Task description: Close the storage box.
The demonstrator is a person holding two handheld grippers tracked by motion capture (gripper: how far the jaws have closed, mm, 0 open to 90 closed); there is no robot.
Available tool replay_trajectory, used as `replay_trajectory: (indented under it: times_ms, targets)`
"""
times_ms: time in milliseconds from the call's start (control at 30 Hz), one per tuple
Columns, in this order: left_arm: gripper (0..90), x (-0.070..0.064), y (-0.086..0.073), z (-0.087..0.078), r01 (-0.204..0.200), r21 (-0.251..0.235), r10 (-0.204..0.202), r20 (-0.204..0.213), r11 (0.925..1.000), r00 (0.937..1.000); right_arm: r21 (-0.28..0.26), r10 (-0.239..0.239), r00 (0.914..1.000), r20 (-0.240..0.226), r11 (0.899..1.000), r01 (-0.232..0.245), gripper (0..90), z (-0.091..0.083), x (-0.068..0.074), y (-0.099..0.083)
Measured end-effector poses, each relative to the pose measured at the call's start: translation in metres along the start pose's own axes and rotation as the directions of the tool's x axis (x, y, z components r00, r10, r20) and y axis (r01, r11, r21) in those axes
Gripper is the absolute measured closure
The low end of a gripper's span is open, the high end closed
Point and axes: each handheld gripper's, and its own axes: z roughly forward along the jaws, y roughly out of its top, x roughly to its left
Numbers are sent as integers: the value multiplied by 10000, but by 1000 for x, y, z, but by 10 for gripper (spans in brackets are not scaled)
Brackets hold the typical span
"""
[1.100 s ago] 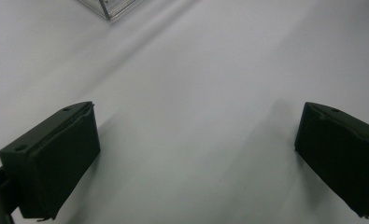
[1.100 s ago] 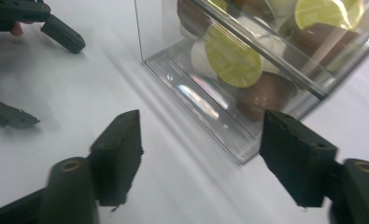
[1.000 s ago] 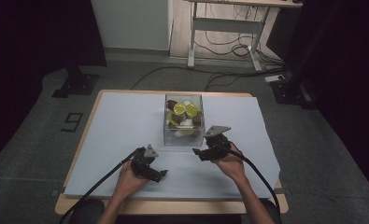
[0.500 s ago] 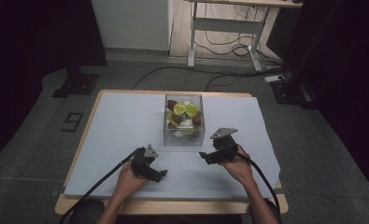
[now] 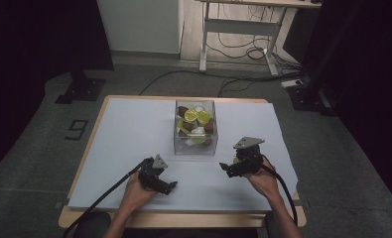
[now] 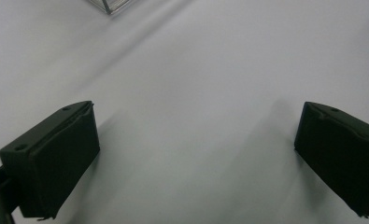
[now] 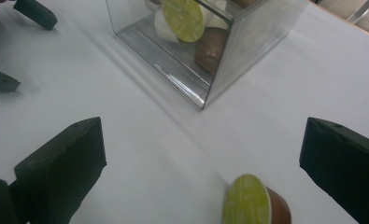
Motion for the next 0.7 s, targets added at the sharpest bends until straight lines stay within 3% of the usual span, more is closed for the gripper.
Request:
replay_trajectory:
  times_ms: [267,700]
  targets:
    - [0,-1,-2,-2,33,-10,-33,-25,10000,10000,-68,-66,9996,287,10000,68,0,-13,-5,-12]
    - [0,-1,-3,-2,63,-35,-63,-22,10000,10000,-123,234,9979,597,9997,-227,0,-25,-10,-36]
